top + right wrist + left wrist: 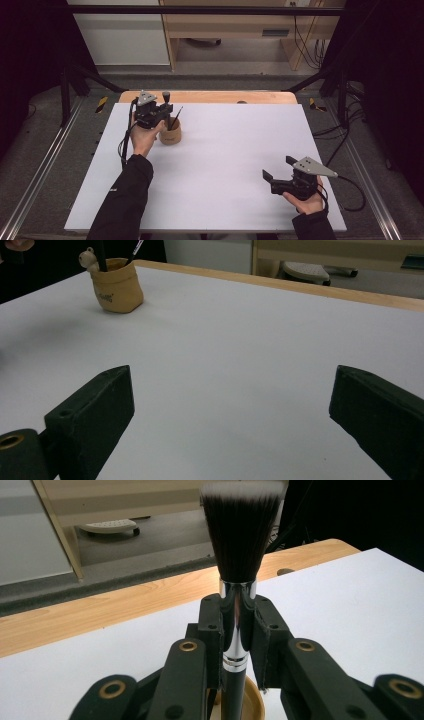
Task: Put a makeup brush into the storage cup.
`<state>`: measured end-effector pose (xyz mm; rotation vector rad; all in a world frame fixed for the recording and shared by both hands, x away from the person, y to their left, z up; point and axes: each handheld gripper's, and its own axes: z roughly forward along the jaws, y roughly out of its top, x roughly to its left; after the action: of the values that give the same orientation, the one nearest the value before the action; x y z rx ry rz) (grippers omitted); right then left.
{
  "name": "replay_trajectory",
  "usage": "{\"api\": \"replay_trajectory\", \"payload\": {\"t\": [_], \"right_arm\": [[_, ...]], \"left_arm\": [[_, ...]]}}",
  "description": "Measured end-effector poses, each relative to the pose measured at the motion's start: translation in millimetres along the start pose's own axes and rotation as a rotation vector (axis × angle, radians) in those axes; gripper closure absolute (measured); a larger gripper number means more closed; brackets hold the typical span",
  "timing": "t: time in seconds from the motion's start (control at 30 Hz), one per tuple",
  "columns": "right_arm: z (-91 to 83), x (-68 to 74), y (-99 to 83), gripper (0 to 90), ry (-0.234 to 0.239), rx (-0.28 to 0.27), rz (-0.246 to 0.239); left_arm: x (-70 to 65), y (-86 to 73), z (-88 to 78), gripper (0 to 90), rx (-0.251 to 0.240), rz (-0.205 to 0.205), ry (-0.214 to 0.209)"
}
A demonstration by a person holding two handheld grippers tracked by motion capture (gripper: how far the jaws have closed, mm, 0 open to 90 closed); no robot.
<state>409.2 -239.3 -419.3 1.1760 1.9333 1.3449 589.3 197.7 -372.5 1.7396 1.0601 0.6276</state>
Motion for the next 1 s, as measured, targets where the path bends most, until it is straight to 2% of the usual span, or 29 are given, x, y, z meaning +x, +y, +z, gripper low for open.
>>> {"api": "replay_trajectory", "payload": {"t": [0.67,1.0], "right_arm": [[1.1,1.2,-0.4,4.8,0.001,0.002,-0.01],[1.4,2.3,-0.3,4.8,0.001,0.003,-0.008]], "left_arm": [[-3.3,-22.3,8.8,77.1,0.025,0.006,0.001],[-5.3,-32.8,12.0,76.9,0.056,0.007,-0.002]]}}
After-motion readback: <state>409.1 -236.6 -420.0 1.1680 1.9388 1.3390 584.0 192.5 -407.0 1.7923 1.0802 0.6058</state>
